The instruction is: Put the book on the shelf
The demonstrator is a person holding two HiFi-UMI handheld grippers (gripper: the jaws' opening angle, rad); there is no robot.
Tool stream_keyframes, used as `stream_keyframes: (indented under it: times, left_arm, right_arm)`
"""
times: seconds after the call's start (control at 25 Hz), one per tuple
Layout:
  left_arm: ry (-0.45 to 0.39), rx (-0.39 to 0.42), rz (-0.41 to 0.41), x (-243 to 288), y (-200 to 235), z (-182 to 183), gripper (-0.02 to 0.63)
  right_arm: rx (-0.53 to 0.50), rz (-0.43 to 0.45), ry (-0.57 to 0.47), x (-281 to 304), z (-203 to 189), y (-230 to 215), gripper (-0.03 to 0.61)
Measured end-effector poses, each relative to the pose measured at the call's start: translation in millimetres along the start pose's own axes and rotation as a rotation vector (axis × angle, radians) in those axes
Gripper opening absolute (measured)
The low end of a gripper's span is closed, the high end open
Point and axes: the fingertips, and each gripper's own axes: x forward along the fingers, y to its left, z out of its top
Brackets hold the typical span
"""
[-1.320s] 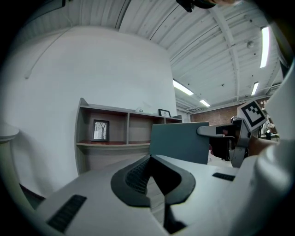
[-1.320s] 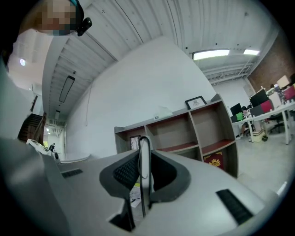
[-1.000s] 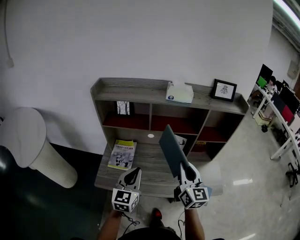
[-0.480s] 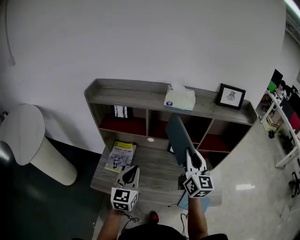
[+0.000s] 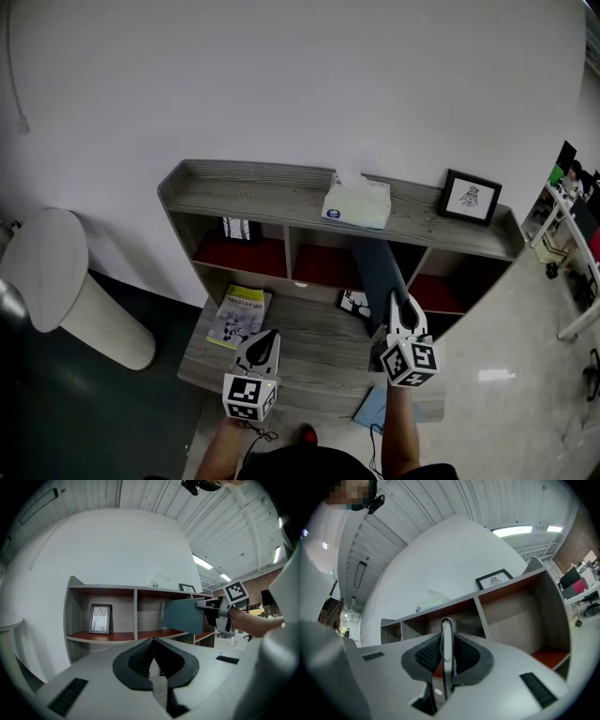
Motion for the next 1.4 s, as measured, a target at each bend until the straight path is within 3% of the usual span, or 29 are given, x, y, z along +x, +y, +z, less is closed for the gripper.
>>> stream_keyframes:
  times: [0.88,1.4]
  left_arm:
    - [0.04,0.018,-0.062,58,-32,-11,0.006]
    - [0.053,0.017,-0.067,62,-35,-15,0.006]
  right_arm:
    - [0.065,-0.021,-0.01,21,-8,-64,0.075]
    - [0.044,-0.006,-0.024,19,-10,-65,0.1]
